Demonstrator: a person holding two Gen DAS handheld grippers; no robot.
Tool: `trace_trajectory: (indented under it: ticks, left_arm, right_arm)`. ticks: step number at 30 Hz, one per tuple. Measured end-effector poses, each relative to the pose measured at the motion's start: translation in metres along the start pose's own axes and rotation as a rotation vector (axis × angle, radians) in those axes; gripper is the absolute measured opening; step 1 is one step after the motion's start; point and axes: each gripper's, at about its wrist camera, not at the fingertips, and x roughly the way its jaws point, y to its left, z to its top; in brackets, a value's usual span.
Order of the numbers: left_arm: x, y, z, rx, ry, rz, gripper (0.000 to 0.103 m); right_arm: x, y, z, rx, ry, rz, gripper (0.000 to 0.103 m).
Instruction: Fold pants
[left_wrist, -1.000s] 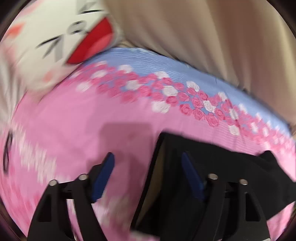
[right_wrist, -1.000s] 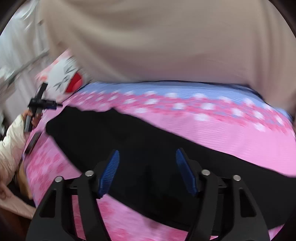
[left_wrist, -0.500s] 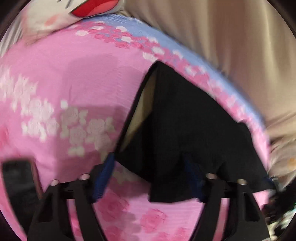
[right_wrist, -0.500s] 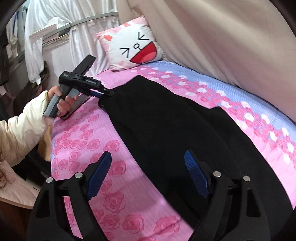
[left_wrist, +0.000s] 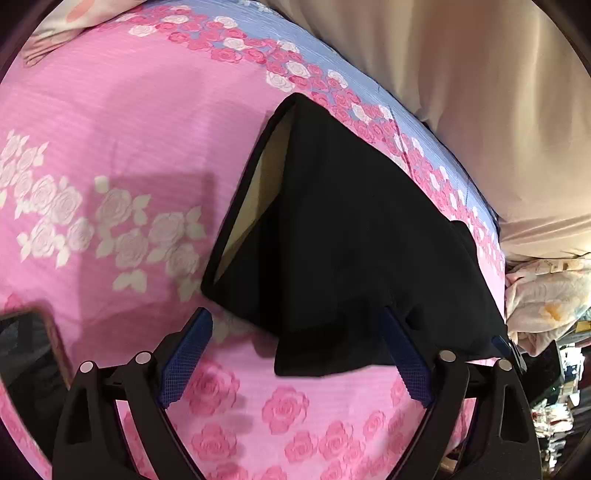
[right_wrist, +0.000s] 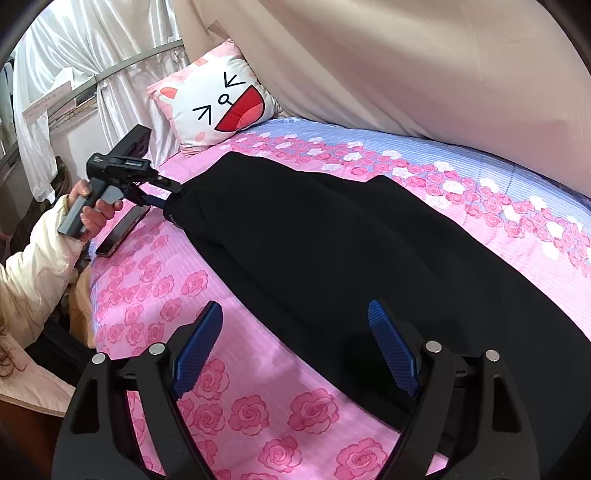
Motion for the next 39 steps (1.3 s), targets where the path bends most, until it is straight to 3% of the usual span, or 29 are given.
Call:
trace_trajectory:
  ticks: [1,2,3,6,8,9,10,11,12,14,15,17,18,20,22,24,25,27,30,33,34,35,39]
  left_arm:
    - [-0.003,-0.006,0.002,0.033,-0.020,0.016,0.049]
    - [-0.007,-0.015,0.005,0.079,-0.046,0.049,0.032]
    - [-0.012,-0.022,0.008,0.110,-0.053,0.057,0.023]
    - [-0.027,-0.050,0.015,0.222,-0.087,0.073,0.020]
    - [-0.029,-0.067,0.020,0.275,-0.059,0.087,0.020]
    - [-0.028,-0.070,0.021,0.288,-0.045,0.100,0.025]
    - [-0.027,-0.073,0.020,0.299,-0.031,0.119,0.045]
    - [-0.024,-0.073,0.020,0.302,-0.017,0.135,0.058]
    - [-0.021,-0.072,0.019,0.300,-0.012,0.156,0.082]
    - [-0.014,-0.064,0.018,0.280,-0.032,0.172,0.086]
    - [-0.008,-0.058,0.018,0.273,-0.016,0.152,0.084]
    - [0.001,-0.052,0.019,0.273,-0.010,0.127,0.034]
    - [0.005,-0.053,0.023,0.295,-0.006,0.169,0.004]
    - [-0.005,-0.064,0.036,0.333,-0.057,0.185,0.003]
    - [-0.041,-0.098,0.054,0.445,-0.189,0.204,0.003]
    - [-0.086,-0.131,0.059,0.540,-0.331,0.157,0.003]
    - [-0.108,-0.145,0.056,0.595,-0.395,0.135,0.004]
    - [-0.126,-0.149,0.036,0.682,-0.468,0.167,0.005]
    - [-0.093,-0.107,0.006,0.721,-0.416,0.321,0.010]
    - [-0.021,-0.034,-0.021,0.645,-0.191,0.481,0.012]
    - [-0.008,-0.017,-0.030,0.612,-0.168,0.498,0.011]
    - [-0.008,-0.008,-0.037,0.583,-0.202,0.492,0.011]
    - [-0.043,0.000,-0.042,0.438,-0.330,0.378,0.020]
  right_arm:
    - [-0.001,0.000,0.000,0.000,-0.003,-0.006,0.079]
    - [-0.002,0.000,-0.001,0.004,-0.005,-0.012,0.079]
    - [-0.003,-0.001,-0.001,0.010,-0.004,-0.016,0.079]
    - [-0.005,-0.008,-0.002,0.035,-0.012,-0.029,0.079]
    - [-0.006,-0.012,-0.002,0.052,-0.021,-0.037,0.079]
    - [-0.006,-0.014,-0.003,0.062,-0.023,-0.036,0.079]
    - [-0.006,-0.015,-0.003,0.065,-0.026,-0.037,0.079]
    - [-0.006,-0.015,-0.004,0.067,-0.027,-0.039,0.079]
    - [-0.007,-0.016,-0.006,0.069,-0.027,-0.038,0.079]
    - [-0.008,-0.018,-0.008,0.076,-0.027,-0.041,0.079]
    - [-0.008,-0.020,-0.009,0.080,-0.026,-0.042,0.079]
    - [-0.008,-0.023,-0.010,0.092,-0.025,-0.051,0.079]
    - [-0.009,-0.025,-0.009,0.098,-0.025,-0.055,0.079]
    - [-0.010,-0.027,-0.007,0.107,-0.029,-0.068,0.079]
    - [-0.013,-0.030,-0.002,0.112,-0.043,-0.074,0.079]
    - [-0.016,-0.031,0.001,0.115,-0.060,-0.082,0.079]
    - [-0.019,-0.031,0.003,0.118,-0.070,-0.082,0.080]
    - [-0.023,-0.032,0.002,0.119,-0.085,-0.086,0.085]
    - [-0.025,-0.033,-0.007,0.107,-0.086,-0.105,0.090]
    - [-0.017,-0.038,-0.016,0.126,-0.045,-0.087,0.090]
    - [-0.014,-0.039,-0.018,0.127,-0.032,-0.079,0.090]
    - [-0.012,-0.039,-0.018,0.124,-0.025,-0.073,0.090]
    - [-0.007,-0.026,-0.013,0.073,-0.015,-0.039,0.090]
